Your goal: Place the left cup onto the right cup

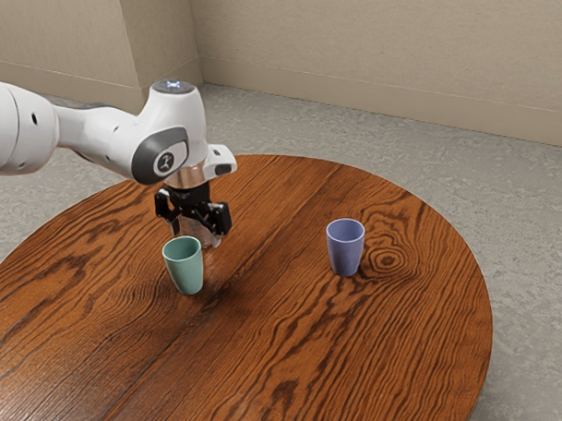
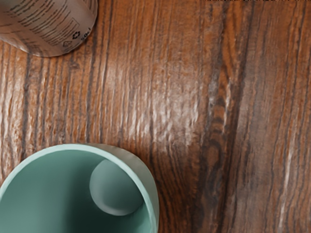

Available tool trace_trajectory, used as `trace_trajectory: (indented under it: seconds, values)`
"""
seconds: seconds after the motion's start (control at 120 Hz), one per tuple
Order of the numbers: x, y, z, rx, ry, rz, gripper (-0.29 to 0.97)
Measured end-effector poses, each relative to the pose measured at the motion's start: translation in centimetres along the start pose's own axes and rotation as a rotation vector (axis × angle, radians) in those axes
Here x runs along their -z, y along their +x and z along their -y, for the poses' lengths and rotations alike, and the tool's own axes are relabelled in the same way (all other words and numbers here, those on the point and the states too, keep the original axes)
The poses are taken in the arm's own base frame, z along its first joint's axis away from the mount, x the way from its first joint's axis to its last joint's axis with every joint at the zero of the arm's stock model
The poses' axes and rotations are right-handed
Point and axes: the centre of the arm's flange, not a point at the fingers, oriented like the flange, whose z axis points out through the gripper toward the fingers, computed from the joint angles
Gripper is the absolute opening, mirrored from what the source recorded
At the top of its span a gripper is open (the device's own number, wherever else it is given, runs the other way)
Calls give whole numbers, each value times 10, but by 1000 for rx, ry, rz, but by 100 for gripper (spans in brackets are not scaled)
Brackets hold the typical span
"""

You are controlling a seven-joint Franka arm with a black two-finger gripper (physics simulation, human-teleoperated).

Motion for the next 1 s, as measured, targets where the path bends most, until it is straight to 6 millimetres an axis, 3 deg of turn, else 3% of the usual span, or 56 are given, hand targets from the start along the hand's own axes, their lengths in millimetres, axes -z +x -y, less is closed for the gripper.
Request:
trace_trajectory:
  seconds: [0.175, 0.758, 1.0]
  values:
    - [-14, 3, 6, 18, -2, 3, 68]
    - [-43, -3, 1, 35, -13, -3, 66]
    - [-52, -1, 0, 40, -17, -5, 41]
